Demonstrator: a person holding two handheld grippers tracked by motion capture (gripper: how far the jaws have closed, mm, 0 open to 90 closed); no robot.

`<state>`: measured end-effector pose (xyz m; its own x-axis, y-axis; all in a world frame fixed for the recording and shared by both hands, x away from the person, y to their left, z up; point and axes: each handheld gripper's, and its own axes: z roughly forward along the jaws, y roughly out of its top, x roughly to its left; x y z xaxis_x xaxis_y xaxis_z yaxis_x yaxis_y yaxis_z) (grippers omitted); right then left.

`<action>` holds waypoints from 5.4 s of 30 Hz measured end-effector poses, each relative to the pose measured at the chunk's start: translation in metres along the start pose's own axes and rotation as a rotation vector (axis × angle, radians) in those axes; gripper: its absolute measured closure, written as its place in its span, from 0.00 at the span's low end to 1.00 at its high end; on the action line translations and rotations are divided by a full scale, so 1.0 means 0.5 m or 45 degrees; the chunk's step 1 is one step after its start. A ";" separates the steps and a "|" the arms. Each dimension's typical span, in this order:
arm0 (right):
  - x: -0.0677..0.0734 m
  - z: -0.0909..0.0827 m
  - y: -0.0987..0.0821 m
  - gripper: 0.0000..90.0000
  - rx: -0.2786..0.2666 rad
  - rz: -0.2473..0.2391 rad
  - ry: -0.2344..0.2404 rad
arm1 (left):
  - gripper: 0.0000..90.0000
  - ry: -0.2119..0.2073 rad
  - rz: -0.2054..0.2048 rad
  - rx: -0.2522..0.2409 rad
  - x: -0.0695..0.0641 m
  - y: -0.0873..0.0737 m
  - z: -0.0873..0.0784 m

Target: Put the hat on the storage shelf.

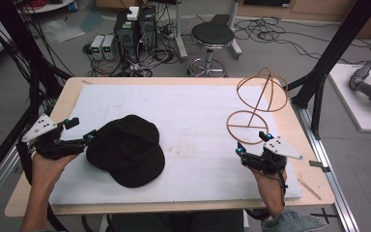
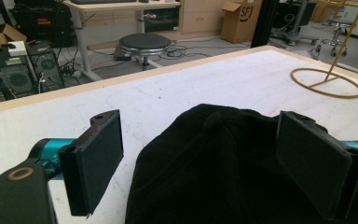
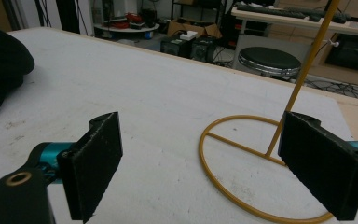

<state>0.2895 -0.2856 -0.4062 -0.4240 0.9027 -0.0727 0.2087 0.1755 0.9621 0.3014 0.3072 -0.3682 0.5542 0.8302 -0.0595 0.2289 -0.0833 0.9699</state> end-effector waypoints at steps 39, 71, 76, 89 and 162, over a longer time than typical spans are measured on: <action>0.004 -0.003 -0.002 0.15 0.018 -0.021 0.005 | 0.18 -0.008 0.004 0.003 -0.010 0.008 0.027; 0.006 -0.003 -0.002 0.15 0.027 -0.029 0.025 | 0.17 -0.027 0.068 0.116 -0.037 0.011 0.113; 0.005 -0.004 -0.002 0.15 0.022 -0.031 0.027 | 0.17 -0.022 0.074 0.155 -0.040 0.006 0.128; 0.004 -0.008 -0.002 0.15 0.017 -0.029 0.028 | 0.19 -0.070 0.064 0.258 -0.040 -0.008 0.159; 0.004 -0.021 0.004 0.15 -0.013 -0.027 0.036 | 0.82 -0.235 0.094 0.051 -0.161 0.202 0.136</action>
<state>0.2797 -0.2877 -0.4014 -0.4528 0.8875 -0.0856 0.1904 0.1900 0.9631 0.3341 0.1945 -0.2815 0.7072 0.7062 -0.0348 0.2121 -0.1650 0.9632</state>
